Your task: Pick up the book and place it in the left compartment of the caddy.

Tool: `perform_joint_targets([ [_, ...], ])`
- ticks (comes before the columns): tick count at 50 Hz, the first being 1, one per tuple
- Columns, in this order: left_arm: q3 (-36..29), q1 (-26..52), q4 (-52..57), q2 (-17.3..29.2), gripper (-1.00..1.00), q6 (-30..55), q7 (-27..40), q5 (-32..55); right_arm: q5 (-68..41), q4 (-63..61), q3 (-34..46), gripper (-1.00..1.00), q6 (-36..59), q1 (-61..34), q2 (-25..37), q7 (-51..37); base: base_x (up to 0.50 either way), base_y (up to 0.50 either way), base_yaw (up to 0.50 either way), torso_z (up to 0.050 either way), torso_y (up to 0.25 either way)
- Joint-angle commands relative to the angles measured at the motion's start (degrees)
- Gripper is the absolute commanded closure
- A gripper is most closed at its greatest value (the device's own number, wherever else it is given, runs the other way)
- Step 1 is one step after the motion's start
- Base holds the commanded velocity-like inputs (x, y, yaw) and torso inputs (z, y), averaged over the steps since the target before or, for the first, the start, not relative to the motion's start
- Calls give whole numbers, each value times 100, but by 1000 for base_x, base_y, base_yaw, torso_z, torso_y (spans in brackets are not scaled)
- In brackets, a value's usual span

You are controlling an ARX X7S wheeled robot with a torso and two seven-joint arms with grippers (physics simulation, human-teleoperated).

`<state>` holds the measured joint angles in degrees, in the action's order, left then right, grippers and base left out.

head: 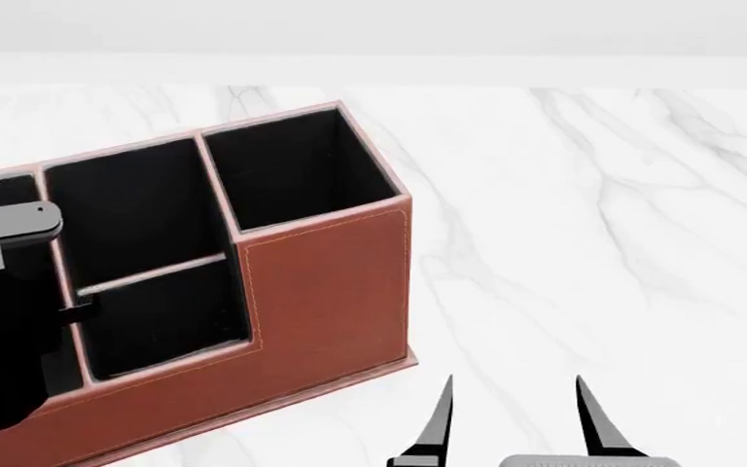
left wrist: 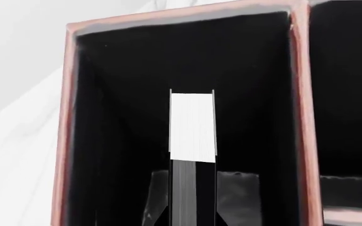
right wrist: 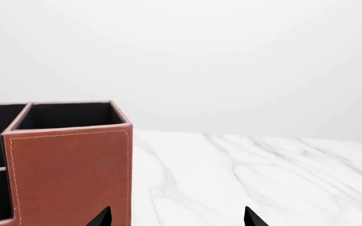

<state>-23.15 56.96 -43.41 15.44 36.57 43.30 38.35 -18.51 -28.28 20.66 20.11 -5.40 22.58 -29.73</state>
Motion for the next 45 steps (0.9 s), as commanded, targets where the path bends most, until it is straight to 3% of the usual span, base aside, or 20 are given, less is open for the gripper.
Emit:
perform_joint_targets([
  [1, 104, 134, -86, -122, 100, 0, -227, -325, 117, 46, -104, -100, -41, 11, -89, 131, 0, 0, 0, 0, 0],
  [26, 17, 336, -833, -197, 100, -336, -438, -493, 89, 72, -70, -100, -15, -40, -79, 108, 0, 0, 0, 0, 2],
  [27, 4, 335, -822, -196, -100, -319, -439, -499, 84, 76, -71, -100, -16, -40, -80, 108, 0, 0, 0, 0, 0],
  [45, -8, 290, -531, -151, -100, -126, -452, -415, 68, 77, -48, -100, -16, -57, -68, 92, 0, 0, 0, 0, 0],
])
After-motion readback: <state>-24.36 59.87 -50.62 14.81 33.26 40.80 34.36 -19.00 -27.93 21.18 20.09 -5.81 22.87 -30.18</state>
